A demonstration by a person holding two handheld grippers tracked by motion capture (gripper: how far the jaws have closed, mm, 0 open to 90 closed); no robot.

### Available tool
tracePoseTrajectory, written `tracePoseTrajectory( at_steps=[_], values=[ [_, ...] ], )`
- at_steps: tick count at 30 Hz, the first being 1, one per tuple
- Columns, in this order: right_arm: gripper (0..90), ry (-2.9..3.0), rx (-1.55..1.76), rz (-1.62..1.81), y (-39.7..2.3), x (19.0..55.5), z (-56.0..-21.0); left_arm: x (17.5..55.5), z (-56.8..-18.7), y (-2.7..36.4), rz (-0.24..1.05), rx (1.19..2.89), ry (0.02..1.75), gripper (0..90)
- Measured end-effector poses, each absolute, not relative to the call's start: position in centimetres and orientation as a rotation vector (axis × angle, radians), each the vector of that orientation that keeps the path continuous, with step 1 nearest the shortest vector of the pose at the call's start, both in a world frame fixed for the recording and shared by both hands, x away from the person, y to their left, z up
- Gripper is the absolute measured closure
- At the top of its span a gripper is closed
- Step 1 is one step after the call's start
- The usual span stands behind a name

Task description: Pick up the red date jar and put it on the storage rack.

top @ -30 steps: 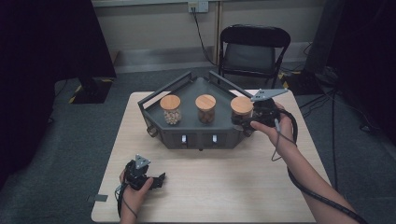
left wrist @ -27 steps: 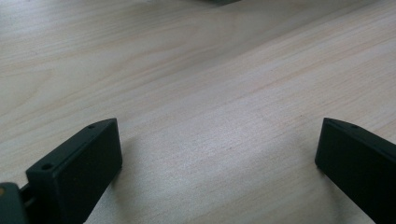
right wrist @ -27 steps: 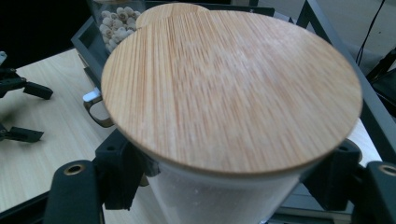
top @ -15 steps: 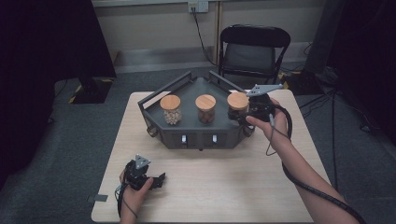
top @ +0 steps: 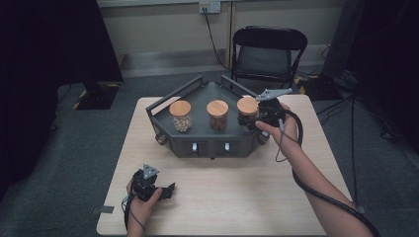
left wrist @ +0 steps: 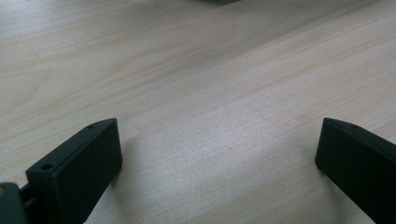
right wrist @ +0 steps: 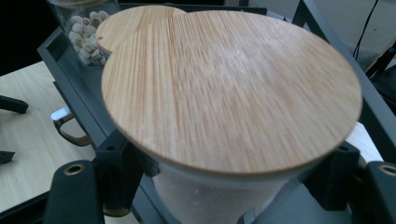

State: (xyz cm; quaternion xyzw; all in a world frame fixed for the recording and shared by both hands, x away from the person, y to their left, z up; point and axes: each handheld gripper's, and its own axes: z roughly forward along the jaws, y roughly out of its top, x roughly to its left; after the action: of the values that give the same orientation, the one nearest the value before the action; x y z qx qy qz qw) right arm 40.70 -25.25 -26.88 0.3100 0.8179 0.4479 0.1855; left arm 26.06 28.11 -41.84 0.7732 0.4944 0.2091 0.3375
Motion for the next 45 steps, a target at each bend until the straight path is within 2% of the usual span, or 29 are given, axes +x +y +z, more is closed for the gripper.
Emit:
tracePoseTrajectory(
  at_steps=[45],
  values=[
    [25.5, 2.313, 0.897, 1.222, -23.8, 41.4, -28.9, 26.1, -41.8, 28.1, 0.545, 2.017, 1.286, 0.2]
  ],
)
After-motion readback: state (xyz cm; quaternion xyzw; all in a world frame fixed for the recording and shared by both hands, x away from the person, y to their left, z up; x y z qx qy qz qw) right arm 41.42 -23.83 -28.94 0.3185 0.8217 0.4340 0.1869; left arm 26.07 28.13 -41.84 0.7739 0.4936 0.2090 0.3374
